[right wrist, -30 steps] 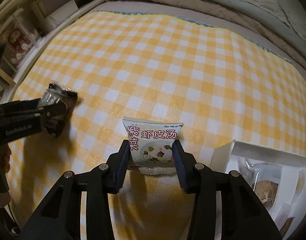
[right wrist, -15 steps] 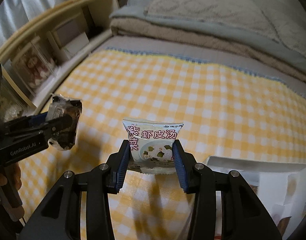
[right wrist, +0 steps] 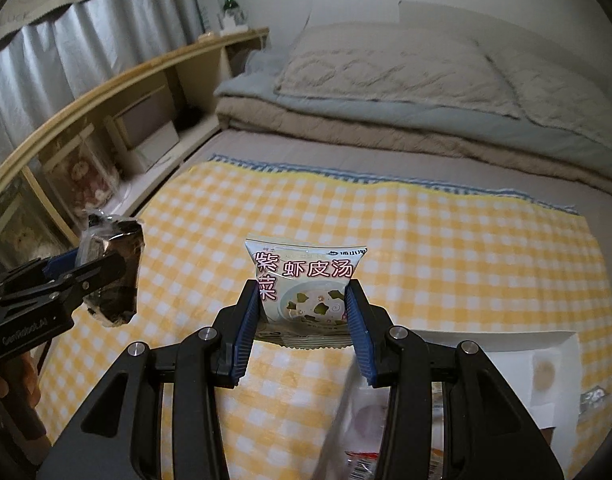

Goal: Organize snacks
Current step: 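Carry the dark cake with the left tool while the right tool carries the printed packet over the tray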

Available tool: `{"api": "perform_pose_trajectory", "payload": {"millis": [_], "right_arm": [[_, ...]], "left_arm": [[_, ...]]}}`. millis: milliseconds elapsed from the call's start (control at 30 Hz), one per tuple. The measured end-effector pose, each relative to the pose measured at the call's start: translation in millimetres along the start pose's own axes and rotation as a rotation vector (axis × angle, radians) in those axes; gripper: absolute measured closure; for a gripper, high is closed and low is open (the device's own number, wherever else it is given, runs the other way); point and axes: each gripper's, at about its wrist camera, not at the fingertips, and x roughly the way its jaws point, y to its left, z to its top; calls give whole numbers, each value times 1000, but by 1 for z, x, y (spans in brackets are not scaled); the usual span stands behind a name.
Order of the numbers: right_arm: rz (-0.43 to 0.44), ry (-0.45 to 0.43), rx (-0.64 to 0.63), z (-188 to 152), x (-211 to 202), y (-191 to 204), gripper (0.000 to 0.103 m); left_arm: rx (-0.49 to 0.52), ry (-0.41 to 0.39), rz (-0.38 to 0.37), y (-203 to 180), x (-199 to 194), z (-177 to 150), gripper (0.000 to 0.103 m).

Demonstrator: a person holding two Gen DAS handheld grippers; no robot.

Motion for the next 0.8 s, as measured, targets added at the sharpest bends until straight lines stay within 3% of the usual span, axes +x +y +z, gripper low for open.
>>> {"api": "perform_pose_trajectory", "payload": {"millis": [367, 800], "right_arm": [[-67, -52, 12, -11, -52, -39, 60], [-189, -60, 105, -37, -97, -129, 60]], "left_arm": [[44, -26, -68, -53, -34, -10, 51], [81, 12, -190, -137, -16, -13, 51]]}}
